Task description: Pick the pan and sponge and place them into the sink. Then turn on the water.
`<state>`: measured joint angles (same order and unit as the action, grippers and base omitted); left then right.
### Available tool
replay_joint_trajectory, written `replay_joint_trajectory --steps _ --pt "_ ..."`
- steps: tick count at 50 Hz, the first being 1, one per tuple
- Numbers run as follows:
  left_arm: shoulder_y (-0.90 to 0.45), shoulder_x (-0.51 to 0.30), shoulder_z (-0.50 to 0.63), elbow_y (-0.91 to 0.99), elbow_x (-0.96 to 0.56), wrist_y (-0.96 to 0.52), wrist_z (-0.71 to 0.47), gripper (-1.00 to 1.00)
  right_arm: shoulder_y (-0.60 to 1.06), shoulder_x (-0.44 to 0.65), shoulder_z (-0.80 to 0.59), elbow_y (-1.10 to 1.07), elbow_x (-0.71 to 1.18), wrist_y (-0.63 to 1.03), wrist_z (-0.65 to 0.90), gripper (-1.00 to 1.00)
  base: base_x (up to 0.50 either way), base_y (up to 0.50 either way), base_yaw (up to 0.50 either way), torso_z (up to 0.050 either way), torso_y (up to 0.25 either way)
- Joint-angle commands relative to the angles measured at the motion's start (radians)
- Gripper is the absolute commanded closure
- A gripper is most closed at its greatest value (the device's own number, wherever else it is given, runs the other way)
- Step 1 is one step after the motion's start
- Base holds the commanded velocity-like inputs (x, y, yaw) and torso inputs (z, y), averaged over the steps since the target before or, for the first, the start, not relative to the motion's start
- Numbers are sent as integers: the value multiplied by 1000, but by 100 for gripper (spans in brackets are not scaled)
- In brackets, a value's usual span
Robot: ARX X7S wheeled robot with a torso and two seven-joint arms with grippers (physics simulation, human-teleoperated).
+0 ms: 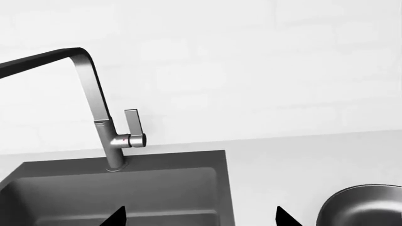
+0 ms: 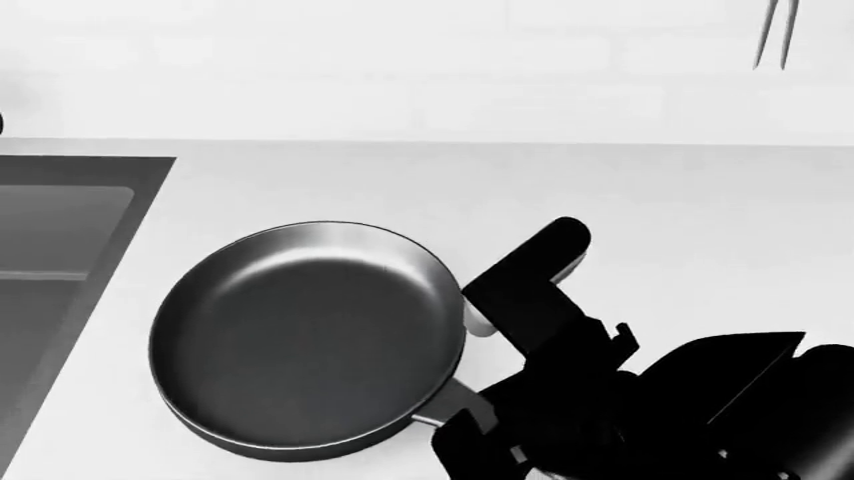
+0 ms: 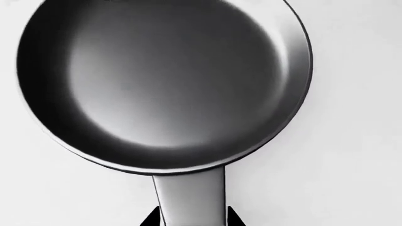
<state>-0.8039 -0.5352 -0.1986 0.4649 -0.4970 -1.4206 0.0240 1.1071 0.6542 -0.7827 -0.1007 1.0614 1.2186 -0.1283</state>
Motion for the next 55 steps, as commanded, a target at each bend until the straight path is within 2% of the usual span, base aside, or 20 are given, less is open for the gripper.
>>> replay_joint_trajectory --steps 1,5,8,14,22,26,28,35,45,46,55 --pt "0 9 -3 2 12 1 -7 -100 -1 21 143 -53 87 13 107 100 0 0 0 0 0" --pt "-8 10 -2 5 9 -4 -11 -100 14 32 222 -56 154 30 186 100 0 0 0 0 2" --pt "-3 4 -4 3 6 1 -6 -100 31 62 237 -98 118 9 224 100 0 0 0 0 0" --pt "-10 -2 6 -2 5 2 -7 -100 23 107 301 -135 199 60 327 100 0 0 0 0 2" --pt "-21 -14 7 -11 -1 7 -1 -100 39 212 423 -167 402 157 516 100 0 0 0 0 1" --pt "-9 -16 2 -19 1 20 0 -100 -9 272 534 -145 540 109 690 100 0 0 0 0 3" --pt "-6 -9 0 -17 -2 21 -1 -100 -27 301 568 -156 563 88 722 100 0 0 0 0 5" --pt "-7 -2 -15 -18 -12 15 -2 -100 -85 354 619 -187 607 54 762 100 0 0 0 0 2" --pt "-7 4 -14 -3 -17 3 -17 -100 -146 384 638 -233 542 24 686 100 0 0 0 0 1" --pt "-7 1 -14 -5 -17 7 -15 -100 -165 387 667 -273 486 -23 620 100 0 0 0 0 0" --pt "17 -8 -23 -19 -18 28 -7 -100 -153 396 638 -271 497 7 621 100 2 38 0 2 2"
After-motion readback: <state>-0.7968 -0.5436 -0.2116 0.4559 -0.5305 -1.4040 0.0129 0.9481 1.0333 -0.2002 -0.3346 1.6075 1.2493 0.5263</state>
